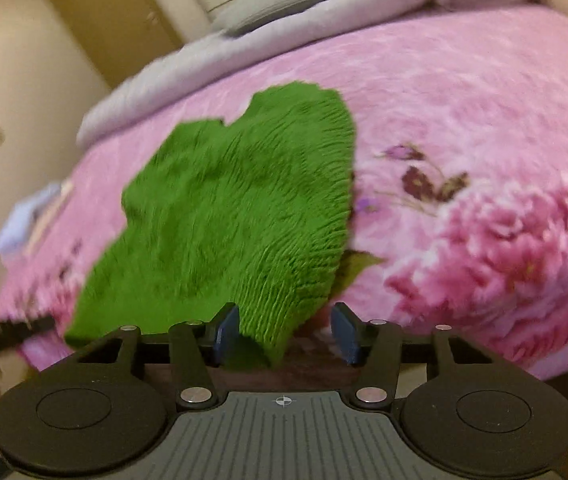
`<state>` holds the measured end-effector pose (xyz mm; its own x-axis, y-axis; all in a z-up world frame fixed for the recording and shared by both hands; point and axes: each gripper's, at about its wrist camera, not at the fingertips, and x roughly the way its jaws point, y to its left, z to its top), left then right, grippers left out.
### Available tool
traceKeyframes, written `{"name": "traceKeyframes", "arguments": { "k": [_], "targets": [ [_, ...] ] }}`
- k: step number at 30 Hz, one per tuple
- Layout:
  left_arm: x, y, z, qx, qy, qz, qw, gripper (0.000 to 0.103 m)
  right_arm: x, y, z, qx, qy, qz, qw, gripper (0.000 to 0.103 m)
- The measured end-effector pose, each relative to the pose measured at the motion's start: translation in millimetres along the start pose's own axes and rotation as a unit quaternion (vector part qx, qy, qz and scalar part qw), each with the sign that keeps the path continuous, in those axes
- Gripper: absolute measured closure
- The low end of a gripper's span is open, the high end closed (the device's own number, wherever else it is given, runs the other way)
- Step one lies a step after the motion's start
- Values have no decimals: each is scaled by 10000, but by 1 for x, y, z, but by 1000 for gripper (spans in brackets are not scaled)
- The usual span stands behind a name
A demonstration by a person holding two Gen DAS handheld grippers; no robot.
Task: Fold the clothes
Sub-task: 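Grasp the sweater hem with both grippers and lift it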
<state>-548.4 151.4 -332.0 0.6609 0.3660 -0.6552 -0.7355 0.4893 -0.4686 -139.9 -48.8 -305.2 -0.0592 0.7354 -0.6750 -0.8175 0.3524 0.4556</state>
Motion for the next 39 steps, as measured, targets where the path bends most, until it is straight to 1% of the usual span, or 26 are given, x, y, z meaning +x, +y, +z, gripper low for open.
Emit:
{"name": "traceKeyframes", "arguments": {
  "k": [3,5,9,14,17,20,21,23,27,29,31,33,34,35,37,39],
  "targets": [
    [10,-10,9,195,54,5,9998,74,-6,-10,11,272,-169,-11,9995,50],
    [21,-15,18,297,101,41,9995,74,1,-17,20,370,-118,-134,9992,50],
    [48,-26,48,502,185,5,9986,74,26,-23,41,264,39,-272,9993,50],
    [86,-34,100,848,145,90,9962,74,72,-35,83,-126,221,-471,9986,50],
    [114,-26,140,738,41,110,9972,74,101,-47,116,-243,200,-539,9981,50],
    [143,-16,181,588,-67,123,9982,74,127,-60,150,-266,127,-483,9984,50],
    [154,-13,194,511,-71,75,9986,73,136,-64,162,-248,124,-448,9986,50],
    [176,-6,218,330,-31,-75,9994,73,154,-70,186,-198,138,-283,9993,50],
    [221,6,259,-1,89,-347,9994,73,195,-83,233,-4,298,316,9991,50],
    [243,15,274,-173,143,-429,9988,71,215,-93,255,242,359,668,9968,50],
    [263,23,287,-344,166,-520,9979,71,236,-105,275,560,415,1037,9922,50],
    [280,31,296,-518,270,-657,9961,70,260,-121,295,1013,512,1350,9843,50],
    [288,35,299,-633,340,-715,9948,70,274,-129,302,1232,611,1557,9782,50],
    [296,39,301,-765,418,-763,9933,69,287,-136,307,1478,730,1677,9720,50],
    [311,47,305,-1028,573,-857,9893,69,312,-150,316,1973,969,1884,9572,50],
    [325,55,308,-1293,715,-968,9843,67,333,-159,320,2324,1207,2159,9407,50]
  ]
}}
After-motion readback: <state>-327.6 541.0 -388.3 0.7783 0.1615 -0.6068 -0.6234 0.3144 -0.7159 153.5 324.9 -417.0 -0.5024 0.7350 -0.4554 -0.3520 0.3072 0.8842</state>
